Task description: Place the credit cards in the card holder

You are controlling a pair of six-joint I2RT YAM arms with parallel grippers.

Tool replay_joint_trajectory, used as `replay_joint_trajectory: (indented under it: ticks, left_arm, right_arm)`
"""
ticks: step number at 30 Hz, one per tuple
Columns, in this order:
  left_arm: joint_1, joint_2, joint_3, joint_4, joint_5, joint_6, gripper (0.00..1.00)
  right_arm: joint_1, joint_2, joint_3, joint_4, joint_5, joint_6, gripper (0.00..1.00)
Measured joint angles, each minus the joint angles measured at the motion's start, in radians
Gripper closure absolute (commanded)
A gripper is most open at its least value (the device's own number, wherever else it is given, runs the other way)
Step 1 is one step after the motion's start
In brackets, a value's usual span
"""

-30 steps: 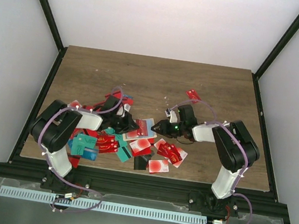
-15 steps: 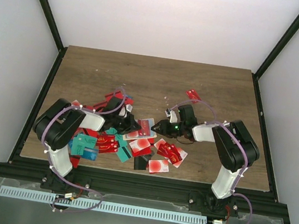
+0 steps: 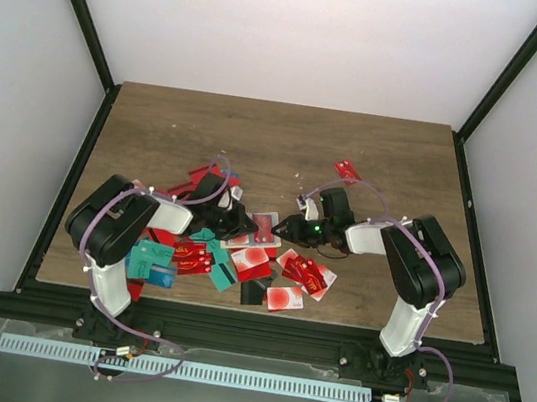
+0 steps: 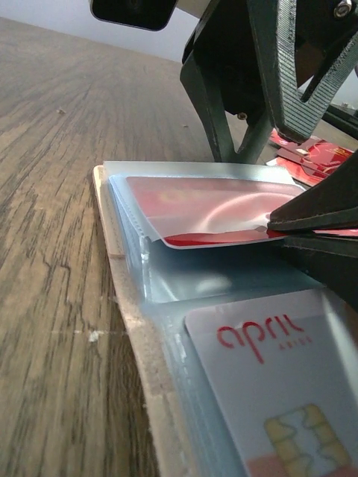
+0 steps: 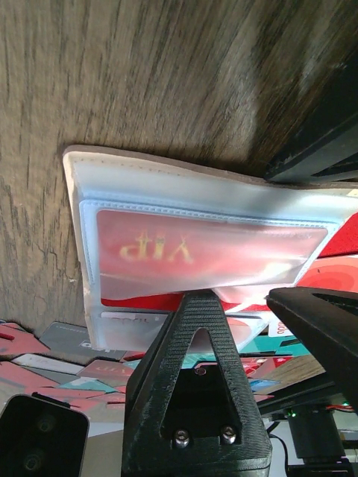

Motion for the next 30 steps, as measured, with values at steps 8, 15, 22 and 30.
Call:
replay_joint_trajectory:
  ticks: [8,15,22,30]
  left_arm:
    - [-0.005,0.017,0.017,0.000,0.002,0.001,0.93]
    - [-0.013,0.008,0.030,-0.035,-0.018,0.020,0.75]
    - [-0.029,-0.033,0.038,-0.100,-0.056,0.052,0.58]
    - [-0.033,-0.090,0.056,-0.226,-0.112,0.090,0.44]
  right_arm:
    - [0.000,0.000,0.001,-0.002,0.000,0.000,0.59]
    - [0.000,0.000,0.005,-0.010,0.001,0.000,0.59]
    - [0.000,0.000,0.005,-0.010,0.001,-0.001,0.59]
    - [0.000,-0.003,0.005,-0.014,0.005,-0.004,0.59]
